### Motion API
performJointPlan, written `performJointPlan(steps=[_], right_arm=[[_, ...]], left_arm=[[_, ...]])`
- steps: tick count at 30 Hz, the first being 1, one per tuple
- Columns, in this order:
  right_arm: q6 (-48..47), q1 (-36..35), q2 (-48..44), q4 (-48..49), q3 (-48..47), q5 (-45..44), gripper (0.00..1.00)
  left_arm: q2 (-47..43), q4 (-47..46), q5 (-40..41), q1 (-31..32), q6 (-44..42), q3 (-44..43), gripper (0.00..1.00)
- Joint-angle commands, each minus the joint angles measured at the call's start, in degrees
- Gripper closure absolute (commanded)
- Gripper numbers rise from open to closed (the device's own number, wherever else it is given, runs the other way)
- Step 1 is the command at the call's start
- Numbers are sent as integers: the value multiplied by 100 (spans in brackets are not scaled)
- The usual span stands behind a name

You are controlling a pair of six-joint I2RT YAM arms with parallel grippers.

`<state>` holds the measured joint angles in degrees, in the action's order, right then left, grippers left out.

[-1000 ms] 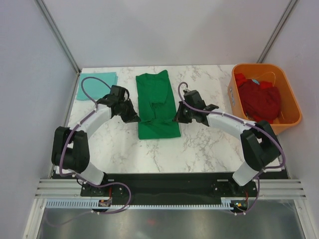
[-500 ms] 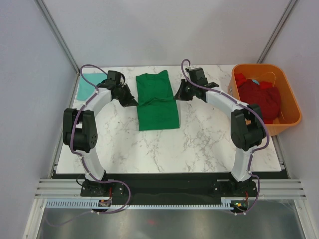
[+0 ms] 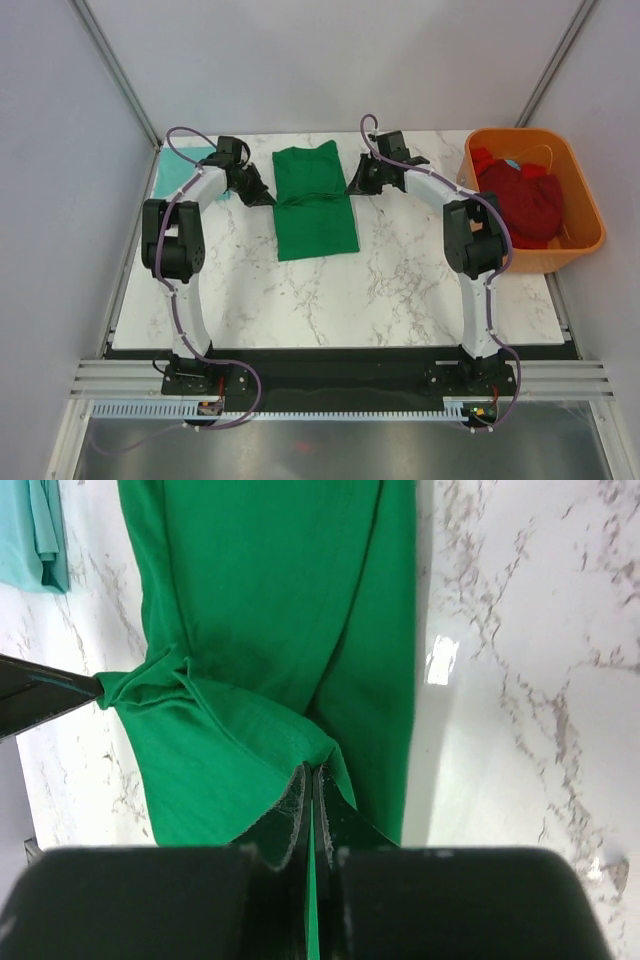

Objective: Fold and stack the t-shirts
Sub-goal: Fold the tshirt

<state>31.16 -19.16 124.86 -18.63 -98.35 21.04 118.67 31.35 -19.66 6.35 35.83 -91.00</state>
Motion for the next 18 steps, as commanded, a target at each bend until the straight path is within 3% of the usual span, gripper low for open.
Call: performJointPlan(steps=[1,5,8,12,18], right_arm=[[-119,96,283,79,-431,260,96],[-136,158,539,-17,-834,383,78],[-250,263,444,-263,-1011,375,72],[-557,334,-180,-509,-468,366,54],[-1287,325,-1321,-677,1228,612,51]], left_arm=[[235,-59,-152,-46,-252,-453,96],[227,-59,-126,-90,-243,-462,74],[-132,-50,32,-151,-401,-419,61],[-906,-50,261,-152,-542,246,56],[-1854,-304,-134,24,-507,1959,57]])
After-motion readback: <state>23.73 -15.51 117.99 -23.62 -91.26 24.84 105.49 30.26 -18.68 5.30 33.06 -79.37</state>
